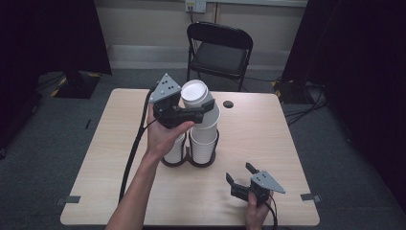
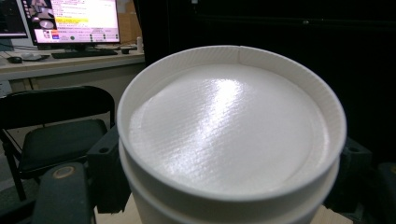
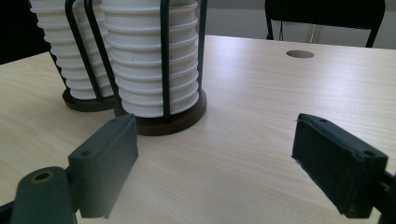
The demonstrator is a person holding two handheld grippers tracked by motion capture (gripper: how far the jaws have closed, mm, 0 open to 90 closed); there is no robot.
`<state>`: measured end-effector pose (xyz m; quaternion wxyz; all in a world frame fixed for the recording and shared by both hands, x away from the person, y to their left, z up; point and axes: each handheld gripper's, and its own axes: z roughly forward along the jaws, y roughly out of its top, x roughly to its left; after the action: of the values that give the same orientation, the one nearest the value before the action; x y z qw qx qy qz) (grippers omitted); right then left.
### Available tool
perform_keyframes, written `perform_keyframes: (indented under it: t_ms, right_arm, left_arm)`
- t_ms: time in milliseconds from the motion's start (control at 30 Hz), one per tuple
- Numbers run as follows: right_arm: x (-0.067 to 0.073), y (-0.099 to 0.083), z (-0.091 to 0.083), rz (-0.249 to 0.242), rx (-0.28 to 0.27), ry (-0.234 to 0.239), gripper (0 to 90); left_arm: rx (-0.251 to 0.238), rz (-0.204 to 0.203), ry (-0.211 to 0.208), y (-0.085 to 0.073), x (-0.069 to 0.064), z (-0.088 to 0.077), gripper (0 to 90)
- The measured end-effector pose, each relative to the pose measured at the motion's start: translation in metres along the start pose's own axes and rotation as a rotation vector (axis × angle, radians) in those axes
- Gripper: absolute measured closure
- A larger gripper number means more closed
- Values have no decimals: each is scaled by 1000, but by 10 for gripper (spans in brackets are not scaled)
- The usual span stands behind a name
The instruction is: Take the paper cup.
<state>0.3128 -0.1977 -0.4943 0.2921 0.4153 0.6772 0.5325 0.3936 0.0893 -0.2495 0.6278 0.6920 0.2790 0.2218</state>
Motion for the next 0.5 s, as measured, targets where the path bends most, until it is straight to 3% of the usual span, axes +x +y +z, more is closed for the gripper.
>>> perform_keyframes:
  t_ms: [500]
  right_arm:
    - [0,0,0,-2,0,-3,138]
  left_arm:
    - [8,-7,-9,-9,-2,-18,213]
